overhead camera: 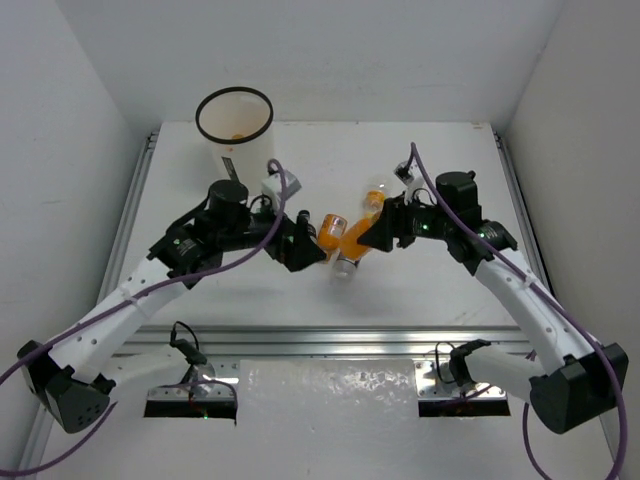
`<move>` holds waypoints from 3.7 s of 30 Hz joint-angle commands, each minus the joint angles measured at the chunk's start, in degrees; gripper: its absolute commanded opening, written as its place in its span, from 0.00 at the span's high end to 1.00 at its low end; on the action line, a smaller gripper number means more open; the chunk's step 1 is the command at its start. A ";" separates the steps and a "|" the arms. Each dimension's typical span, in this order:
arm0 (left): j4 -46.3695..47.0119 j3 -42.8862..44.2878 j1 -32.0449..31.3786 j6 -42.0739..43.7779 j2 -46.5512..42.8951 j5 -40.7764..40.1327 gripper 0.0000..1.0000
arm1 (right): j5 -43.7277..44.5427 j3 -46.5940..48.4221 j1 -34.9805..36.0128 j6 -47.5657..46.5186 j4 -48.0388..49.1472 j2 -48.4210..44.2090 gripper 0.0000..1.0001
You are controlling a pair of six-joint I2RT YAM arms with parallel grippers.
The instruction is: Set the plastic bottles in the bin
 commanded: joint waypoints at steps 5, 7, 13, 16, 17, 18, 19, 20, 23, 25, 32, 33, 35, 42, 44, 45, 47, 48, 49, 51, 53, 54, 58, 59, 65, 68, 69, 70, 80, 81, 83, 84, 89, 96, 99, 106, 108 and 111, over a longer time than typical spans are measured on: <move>2.05 1.79 -5.12 4.62 1.17 18.58 0.00 | -35.76 -2.37 4.43 6.19 8.07 -4.62 0.65; 1.96 1.61 -6.36 4.36 2.32 17.81 0.00 | -35.68 -1.13 7.60 6.10 8.16 -3.92 0.65; 1.43 1.09 -8.65 3.57 4.79 21.30 0.03 | -32.78 -0.78 9.54 8.55 12.28 -2.86 0.65; 2.31 0.73 -8.74 3.21 4.08 23.68 0.16 | -30.33 -0.95 9.54 10.57 15.97 -3.03 0.65; 3.09 0.56 -8.74 2.69 4.00 25.43 0.18 | -27.89 -0.69 9.63 11.19 16.77 -3.12 0.65; 3.80 0.38 -8.74 2.16 4.00 26.23 0.18 | -27.86 -0.69 9.54 11.19 17.03 -3.21 0.65; 4.76 0.21 -8.82 1.20 4.08 28.50 0.18 | -26.73 -0.95 9.54 11.63 17.82 -3.30 0.66; 5.64 0.29 -8.82 0.93 4.26 28.52 0.18 | -26.63 -1.21 9.54 12.16 20.00 -3.64 0.65; 5.74 2.04 -8.82 0.49 4.26 23.27 0.85 | -27.59 -2.00 9.54 14.18 22.64 -4.17 0.41; 5.57 3.89 -8.74 -1.34 4.35 14.96 1.00 | -25.77 -2.97 9.37 13.92 23.10 -5.22 0.01; -12.95 27.16 -1.05 -12.69 12.41 -41.51 1.00 | 13.32 1.24 -3.90 10.75 -6.37 -13.83 0.01; -13.94 29.36 1.78 -13.65 13.56 -42.83 1.00 | 18.23 1.68 -4.25 10.67 -8.78 -14.54 0.01; -15.87 36.04 9.15 -15.16 17.76 -48.45 1.00 | 22.93 1.77 -4.35 10.49 -11.69 -15.07 0.01; -20.80 62.76 23.60 -12.53 42.02 -48.65 0.99 | 19.25 -3.58 -4.43 10.14 -7.14 -11.91 0.01; -20.10 73.02 27.11 -11.12 50.20 -44.45 0.91 | 18.72 -4.29 -4.43 10.05 -4.69 -10.34 0.01; -20.36 75.42 27.12 -11.11 52.75 -42.17 0.89 | 18.46 -4.21 -4.43 9.88 -4.41 -9.46 0.01; -20.02 78.33 29.40 -11.11 58.56 -39.17 0.74 | 18.19 -3.59 -4.43 9.44 -3.44 -6.22 0.01; -19.32 78.25 30.10 -11.20 59.45 -37.07 0.65 | 18.46 -2.89 -4.43 9.44 -3.01 -5.15 0.01; -17.92 78.08 30.20 -11.29 60.59 -35.83 0.44 | 19.15 -2.45 -4.52 9.44 -1.96 -3.84 0.01; -16.85 77.55 30.20 -11.46 60.95 -32.93 0.29 | 21.61 -1.39 -4.43 9.61 -0.11 0.47 0.01; -15.89 77.46 30.11 -11.38 60.43 -31.34 0.01 | 26.61 -0.61 -4.43 10.22 3.32 4.50 0.01; -15.88 77.46 29.94 -11.38 59.99 -31.07 0.00 | 27.68 1.14 -4.43 10.40 4.46 9.83 0.01; -15.71 74.48 29.94 -11.38 53.76 -30.46 0.00 | 30.85 9.66 -4.52 11.11 8.77 25.59 0.01; -15.71 73.08 29.76 -11.29 51.91 -30.45 0.00 | 32.50 13.08 -4.43 10.93 9.65 28.49 0.01; -16.33 54.04 27.66 -12.43 34.09 -30.19 0.00 | 33.75 31.27 -4.43 9.88 6.49 50.74 0.01; -8.79 32.89 21.96 -12.61 18.73 -33.25 0.00 | 37.08 37.25 -4.35 10.22 2.46 57.77 0.05; -8.42 30.20 20.81 -12.87 16.67 -33.61 0.00 | 36.74 37.28 -4.35 10.14 2.71 58.66 0.13; -8.15 26.52 19.06 -13.05 15.17 -33.27 0.00 | 36.48 35.63 -4.35 10.05 3.84 58.84 0.20; 13.79 2.33 15.88 -16.99 2.33 4.99 0.00 | 25.26 3.04 -2.15 0.39 30.80 25.54 0.74; 19.04 1.10 15.44 -17.87 2.41 8.10 0.00 | 21.92 -0.56 -1.37 -0.31 36.23 20.75 0.74; 25.82 -1.54 13.25 -20.94 2.85 13.29 0.00 | 9.01 -9.80 -0.57 -1.37 39.87 7.77 0.74; 28.74 -2.07 11.93 -21.65 2.94 14.01 0.00 | 4.79 -12.09 0.39 -1.37 42.15 4.04 0.74; 28.43 0.82 -0.97 -18.87 6.36 8.51 0.00 | -13.24 -21.69 4.62 1.95 46.47 -11.01 0.74; 34.30 -1.29 -8.81 -18.50 6.90 4.79 0.00 | -20.73 -17.83 6.11 6.45 44.46 -17.88 0.74; 33.34 0.03 -9.61 -18.50 8.12 3.74 0.04 | -22.14 -17.30 6.46 6.97 44.11 -18.68 0.73; 34.04 3.27 -11.46 -18.76 11.28 7.59 0.87 | -21.55 -18.44 6.73 9.87 47.71 -19.12 0.64; 31.85 4.33 -11.55 -18.50 11.90 5.86 1.00 | -19.00 -17.74 6.73 9.70 44.57 -18.85 0.07; 18.53 13.07 -11.11 -17.88 12.08 -15.79 1.00 | 1.86 -13.63 6.64 7.50 28.69 -19.55 0.01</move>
